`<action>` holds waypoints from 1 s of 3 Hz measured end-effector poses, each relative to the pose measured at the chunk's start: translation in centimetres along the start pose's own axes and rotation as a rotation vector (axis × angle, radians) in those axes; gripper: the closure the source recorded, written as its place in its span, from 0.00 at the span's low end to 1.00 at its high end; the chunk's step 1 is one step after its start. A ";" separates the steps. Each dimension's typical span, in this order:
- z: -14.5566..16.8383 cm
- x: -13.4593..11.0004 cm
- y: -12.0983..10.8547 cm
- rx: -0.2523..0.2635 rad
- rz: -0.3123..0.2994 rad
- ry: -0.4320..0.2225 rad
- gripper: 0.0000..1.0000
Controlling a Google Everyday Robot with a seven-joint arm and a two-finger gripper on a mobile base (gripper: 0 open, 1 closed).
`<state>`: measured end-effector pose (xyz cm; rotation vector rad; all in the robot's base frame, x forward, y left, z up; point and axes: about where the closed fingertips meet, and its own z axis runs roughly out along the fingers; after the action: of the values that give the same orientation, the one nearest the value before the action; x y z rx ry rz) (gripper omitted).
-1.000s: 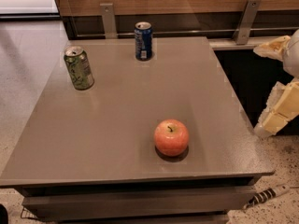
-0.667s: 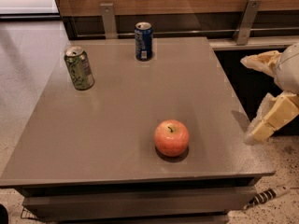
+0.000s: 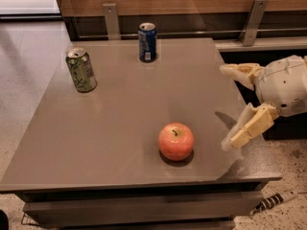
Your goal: Move apple near green can
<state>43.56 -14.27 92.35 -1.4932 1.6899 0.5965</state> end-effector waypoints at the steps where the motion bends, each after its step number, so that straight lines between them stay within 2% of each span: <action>1: 0.9 -0.7 0.1 -0.013 -0.008 -0.048 0.00; 2: 0.8 -0.7 0.1 -0.012 -0.008 -0.045 0.00; 3: 1.6 -0.3 0.2 -0.022 -0.003 -0.072 0.00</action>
Offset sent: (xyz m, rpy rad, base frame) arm 0.0015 0.0110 0.0004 0.0449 -0.0079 0.0222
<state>43.75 -12.74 91.63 -1.4724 1.6303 0.6616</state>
